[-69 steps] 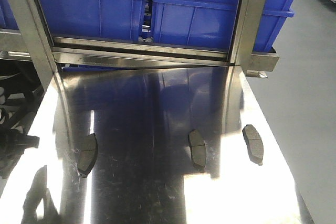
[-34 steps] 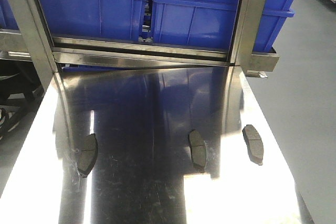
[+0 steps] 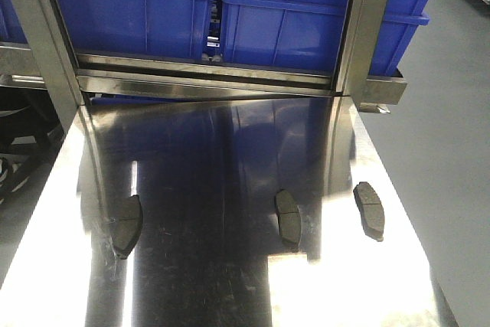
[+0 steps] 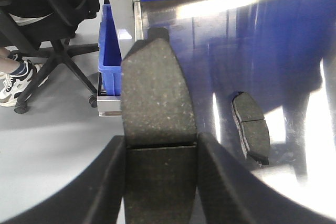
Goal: Move and align brake pads A on conveyor
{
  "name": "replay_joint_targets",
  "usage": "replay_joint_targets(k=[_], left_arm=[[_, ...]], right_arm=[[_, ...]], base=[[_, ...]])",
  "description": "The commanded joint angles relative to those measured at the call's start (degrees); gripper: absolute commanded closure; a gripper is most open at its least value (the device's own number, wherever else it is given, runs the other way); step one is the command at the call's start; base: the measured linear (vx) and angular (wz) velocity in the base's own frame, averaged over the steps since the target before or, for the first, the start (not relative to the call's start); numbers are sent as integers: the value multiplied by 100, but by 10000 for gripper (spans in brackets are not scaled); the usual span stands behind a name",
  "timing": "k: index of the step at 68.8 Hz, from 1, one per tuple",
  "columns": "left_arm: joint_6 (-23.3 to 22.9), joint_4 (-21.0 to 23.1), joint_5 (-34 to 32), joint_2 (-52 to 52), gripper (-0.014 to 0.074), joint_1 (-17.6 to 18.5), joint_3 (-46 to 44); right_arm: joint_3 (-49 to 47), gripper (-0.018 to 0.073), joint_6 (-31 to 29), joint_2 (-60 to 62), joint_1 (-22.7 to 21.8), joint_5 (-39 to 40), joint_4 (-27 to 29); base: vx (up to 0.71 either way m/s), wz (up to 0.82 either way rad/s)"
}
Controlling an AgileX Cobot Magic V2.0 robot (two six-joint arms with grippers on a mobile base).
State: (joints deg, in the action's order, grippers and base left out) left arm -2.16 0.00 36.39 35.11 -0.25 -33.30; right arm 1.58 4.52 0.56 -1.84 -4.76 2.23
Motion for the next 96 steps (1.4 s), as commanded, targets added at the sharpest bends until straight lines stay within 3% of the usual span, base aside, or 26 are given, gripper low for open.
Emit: replay_joint_targets(k=[1,96], left_arm=[[3,0,-482,-8,519,25,-167],[3,0,-463,-4,519,25,-167]], right_arm=[[119,562,-54,90,-33,418,-30],[119,562,-54,90,-33,427,-30]], base=[[0,0],[0,0]])
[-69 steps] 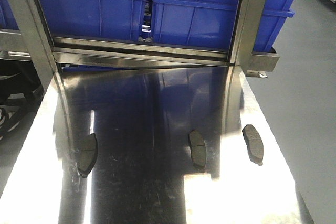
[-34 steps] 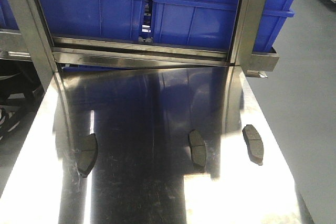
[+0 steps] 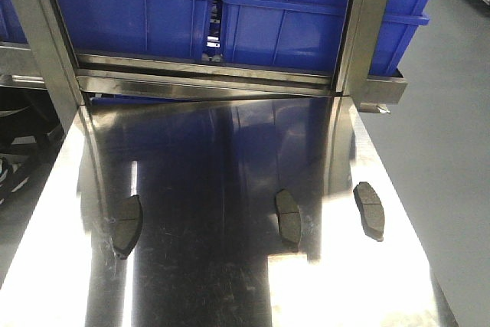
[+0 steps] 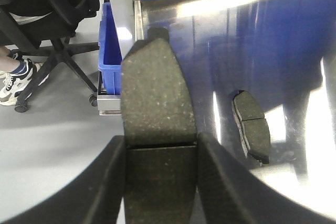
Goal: Move and align brake pads A on conveyor
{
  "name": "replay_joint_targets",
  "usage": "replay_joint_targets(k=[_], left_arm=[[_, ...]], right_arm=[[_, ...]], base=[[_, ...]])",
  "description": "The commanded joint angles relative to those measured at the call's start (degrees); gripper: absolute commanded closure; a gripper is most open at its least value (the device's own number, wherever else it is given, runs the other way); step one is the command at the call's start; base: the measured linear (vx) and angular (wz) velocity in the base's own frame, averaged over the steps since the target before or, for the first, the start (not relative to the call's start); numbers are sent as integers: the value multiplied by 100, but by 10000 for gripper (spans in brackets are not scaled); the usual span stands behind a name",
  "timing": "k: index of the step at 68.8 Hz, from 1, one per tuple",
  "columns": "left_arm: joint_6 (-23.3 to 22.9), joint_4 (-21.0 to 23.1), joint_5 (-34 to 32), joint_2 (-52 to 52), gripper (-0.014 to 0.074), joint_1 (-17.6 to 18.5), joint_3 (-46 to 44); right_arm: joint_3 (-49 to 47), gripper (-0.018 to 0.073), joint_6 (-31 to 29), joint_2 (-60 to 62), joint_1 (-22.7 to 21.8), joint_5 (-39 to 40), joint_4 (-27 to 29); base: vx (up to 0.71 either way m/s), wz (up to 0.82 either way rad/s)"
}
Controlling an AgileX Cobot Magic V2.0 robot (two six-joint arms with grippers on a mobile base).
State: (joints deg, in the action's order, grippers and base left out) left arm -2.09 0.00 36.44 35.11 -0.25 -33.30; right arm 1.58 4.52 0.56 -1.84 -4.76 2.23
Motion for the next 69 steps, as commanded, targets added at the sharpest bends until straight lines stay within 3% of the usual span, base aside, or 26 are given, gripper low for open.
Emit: replay_joint_targets(k=[1,26,50,62,69], left_arm=[[-4,0,-469,-4,519,25,-167],[-4,0,-469,-4,519,25,-167],[-4,0,-469,-4,519,25,-167],[-4,0,-469,-4,519,25,-167],[-4,0,-469,-4,519,25,-167]], right_arm=[[119,562,-54,90,-33,427,-30],[-195,562,-77,-102,-33,328,-60],[-2366,562,-77,-2608,-33,-1051,-512],[-2692,553,-77,-3533,-33,-1346,-512],[-2692,480,-77,-3726,-33,-1371,-501]], base=[[0,0],[0,0],[0,0],[0,0],[0,0]])
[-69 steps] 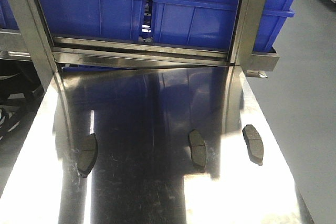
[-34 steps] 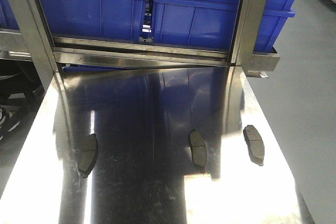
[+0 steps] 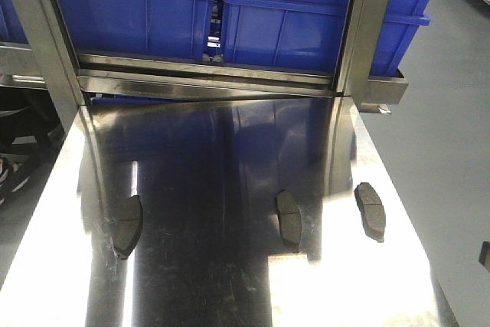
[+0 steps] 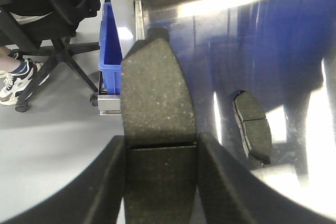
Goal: Move and align brake pads A on conveyor
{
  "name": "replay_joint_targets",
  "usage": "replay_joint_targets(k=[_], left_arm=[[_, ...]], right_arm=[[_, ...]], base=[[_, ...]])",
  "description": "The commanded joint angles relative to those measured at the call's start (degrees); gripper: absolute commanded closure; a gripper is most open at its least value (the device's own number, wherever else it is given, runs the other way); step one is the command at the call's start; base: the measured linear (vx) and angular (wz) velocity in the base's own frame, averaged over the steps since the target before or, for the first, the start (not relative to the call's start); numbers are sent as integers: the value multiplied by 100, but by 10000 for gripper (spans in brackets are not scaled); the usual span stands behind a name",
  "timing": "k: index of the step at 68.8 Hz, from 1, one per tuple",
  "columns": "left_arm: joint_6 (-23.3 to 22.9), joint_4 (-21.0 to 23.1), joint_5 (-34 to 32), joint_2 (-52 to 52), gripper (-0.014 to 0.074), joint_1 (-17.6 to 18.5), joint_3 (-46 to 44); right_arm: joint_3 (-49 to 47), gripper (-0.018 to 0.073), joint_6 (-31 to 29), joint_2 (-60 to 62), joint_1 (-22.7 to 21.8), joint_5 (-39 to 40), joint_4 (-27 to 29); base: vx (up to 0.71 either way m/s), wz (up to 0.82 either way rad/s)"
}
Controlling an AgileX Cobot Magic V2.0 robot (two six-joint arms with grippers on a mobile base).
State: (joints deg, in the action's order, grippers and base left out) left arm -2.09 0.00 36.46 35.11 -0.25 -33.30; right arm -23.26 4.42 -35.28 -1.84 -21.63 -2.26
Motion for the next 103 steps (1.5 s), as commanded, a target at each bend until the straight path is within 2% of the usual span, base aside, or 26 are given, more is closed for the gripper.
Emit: replay_joint_targets(k=[1,7,17,24,41,57,66,71,88,103], left_arm=[[-4,0,-470,-4,519,25,-167],[-4,0,-470,-4,519,25,-167],[-4,0,-470,-4,519,25,-167],[-4,0,-470,-4,519,25,-167],[-4,0,-470,-4,519,25,-167],[-4,0,-470,-4,519,25,-167],[-4,0,-470,-4,519,25,-167],[-4,0,-470,-4,519,25,-167],[-4,0,-470,-4,519,25,-167],[-4,0,-470,-4,519,25,-167]], right_arm=[[-209,463,-67,-151,-33,314,-45],[-209,311,-67,-159,-33,309,-44],[-209,-15,-67,-159,-33,326,-55],[-209,-167,-57,-159,-33,398,32],[-619,-156,-88,-662,-33,128,155],[-1698,-132,-523,-2165,-33,-427,162],[-2221,-127,-622,-3072,-26,-511,376],[-2422,-126,-713,-3463,96,-525,439],[-3201,-108,-623,-4763,965,-953,438],[-4043,-95,-403,-5979,1108,-1536,505]], base=[[0,0],[0,0],[0,0],[0,0],[0,0],[0,0],[0,0],[0,0],[0,0],[0,0]])
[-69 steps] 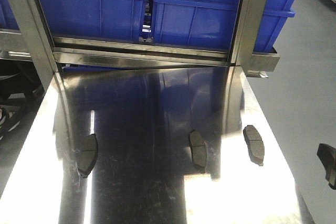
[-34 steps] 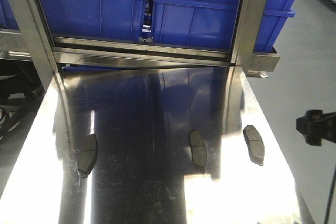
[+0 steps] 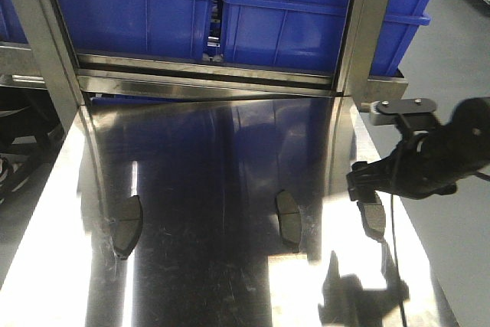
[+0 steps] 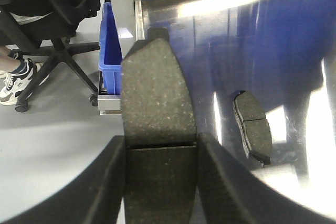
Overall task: Move and align brake pads A on conveyor
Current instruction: 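Close the right gripper on a brake pad on the steel table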
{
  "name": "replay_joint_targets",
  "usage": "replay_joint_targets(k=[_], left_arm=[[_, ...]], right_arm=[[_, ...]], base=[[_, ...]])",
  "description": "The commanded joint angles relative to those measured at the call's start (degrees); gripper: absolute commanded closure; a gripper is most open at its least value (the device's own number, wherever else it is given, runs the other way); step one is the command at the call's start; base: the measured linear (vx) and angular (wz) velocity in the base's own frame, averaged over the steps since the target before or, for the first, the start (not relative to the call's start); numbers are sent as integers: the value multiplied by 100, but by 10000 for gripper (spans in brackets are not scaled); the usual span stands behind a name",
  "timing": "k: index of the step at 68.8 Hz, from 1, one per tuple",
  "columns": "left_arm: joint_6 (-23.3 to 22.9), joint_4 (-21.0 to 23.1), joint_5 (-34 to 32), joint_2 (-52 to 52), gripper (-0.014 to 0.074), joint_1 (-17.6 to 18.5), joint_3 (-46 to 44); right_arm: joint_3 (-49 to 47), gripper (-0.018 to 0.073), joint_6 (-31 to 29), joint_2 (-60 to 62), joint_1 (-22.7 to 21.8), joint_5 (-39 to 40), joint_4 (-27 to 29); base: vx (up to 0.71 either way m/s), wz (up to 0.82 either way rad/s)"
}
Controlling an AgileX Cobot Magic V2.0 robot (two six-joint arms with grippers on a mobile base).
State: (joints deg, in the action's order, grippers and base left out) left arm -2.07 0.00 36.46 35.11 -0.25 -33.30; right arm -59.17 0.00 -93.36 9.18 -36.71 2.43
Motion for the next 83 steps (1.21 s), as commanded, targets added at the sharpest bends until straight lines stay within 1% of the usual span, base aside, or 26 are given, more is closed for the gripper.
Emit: replay_joint_targets(k=[1,11,19,33,56,61,69,83], left_arm=[[-6,0,-470,-4,519,25,-167],[-6,0,-470,-4,519,25,-167],[-6,0,-470,-4,519,25,-167],[-6,0,-470,-4,519,25,-167],[-6,0,-470,-4,519,25,-167],[-6,0,-470,-4,519,25,-167],[-6,0,-470,-4,519,25,-167],[-6,0,-470,-4,519,25,-167]], right_arm=[[-503,-95,39,-240,7,-38,47],[-932,-89,79,-789,7,-219,64],[-1085,-79,79,-1054,-2,-260,64],[-1111,-50,79,-1355,-2,-109,64],[-1111,9,79,-1437,-2,-148,64],[-1111,40,79,-1437,-2,-175,64],[-1111,129,79,-1437,-2,-301,64],[-1111,377,79,-1437,-2,-455,5]], base=[[0,0],[0,0],[0,0],[0,0],[0,0],[0,0],[0,0],[0,0]])
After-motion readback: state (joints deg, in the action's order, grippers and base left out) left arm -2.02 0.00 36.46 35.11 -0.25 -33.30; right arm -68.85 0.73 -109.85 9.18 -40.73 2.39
